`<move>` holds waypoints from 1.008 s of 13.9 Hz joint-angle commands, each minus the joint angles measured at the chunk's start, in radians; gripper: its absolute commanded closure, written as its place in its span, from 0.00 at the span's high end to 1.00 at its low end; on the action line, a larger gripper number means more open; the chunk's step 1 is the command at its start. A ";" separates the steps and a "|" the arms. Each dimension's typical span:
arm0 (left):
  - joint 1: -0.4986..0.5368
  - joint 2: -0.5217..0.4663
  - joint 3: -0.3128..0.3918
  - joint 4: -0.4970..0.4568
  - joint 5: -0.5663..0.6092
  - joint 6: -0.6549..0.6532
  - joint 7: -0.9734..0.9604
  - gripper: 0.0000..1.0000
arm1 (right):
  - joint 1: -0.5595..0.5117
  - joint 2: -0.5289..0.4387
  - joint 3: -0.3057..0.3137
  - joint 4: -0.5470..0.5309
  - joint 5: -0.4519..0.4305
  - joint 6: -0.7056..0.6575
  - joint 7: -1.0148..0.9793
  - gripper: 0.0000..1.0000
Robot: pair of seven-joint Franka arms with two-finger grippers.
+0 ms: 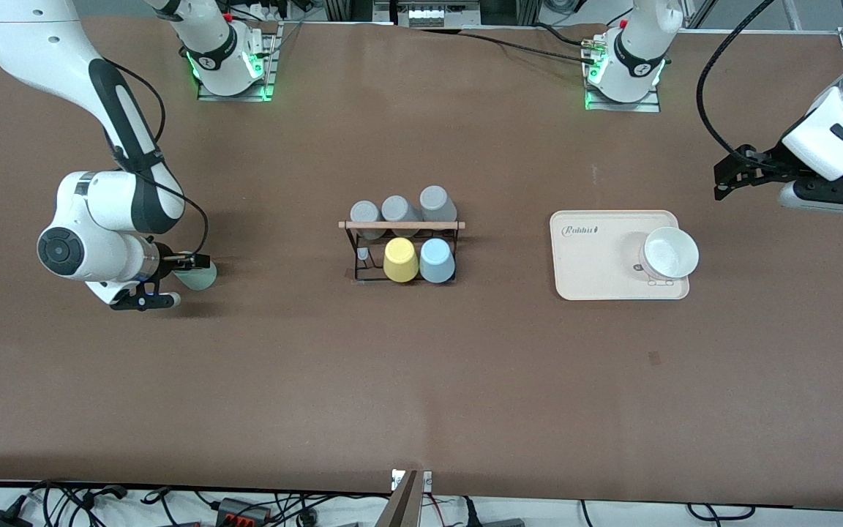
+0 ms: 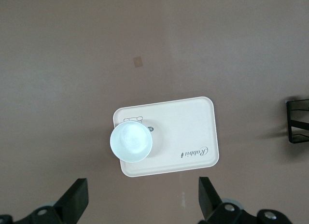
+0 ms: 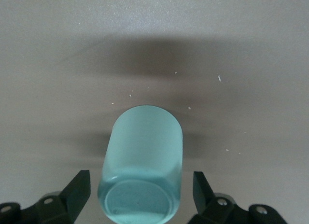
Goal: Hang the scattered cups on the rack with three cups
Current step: 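Grasp the pale green cup with the right gripper and lift it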
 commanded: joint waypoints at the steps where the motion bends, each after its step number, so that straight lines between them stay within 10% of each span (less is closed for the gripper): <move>1: -0.003 0.000 0.006 0.011 0.011 -0.035 -0.008 1.00 | -0.002 -0.005 0.004 0.003 0.011 -0.002 0.005 0.36; 4: -0.004 0.000 0.004 0.013 0.011 -0.034 -0.008 1.00 | 0.000 -0.021 0.019 0.092 0.011 -0.087 -0.004 0.19; 14: -0.009 0.000 0.003 0.013 0.012 -0.034 -0.008 1.00 | 0.111 -0.019 0.066 0.525 0.090 -0.488 0.207 0.18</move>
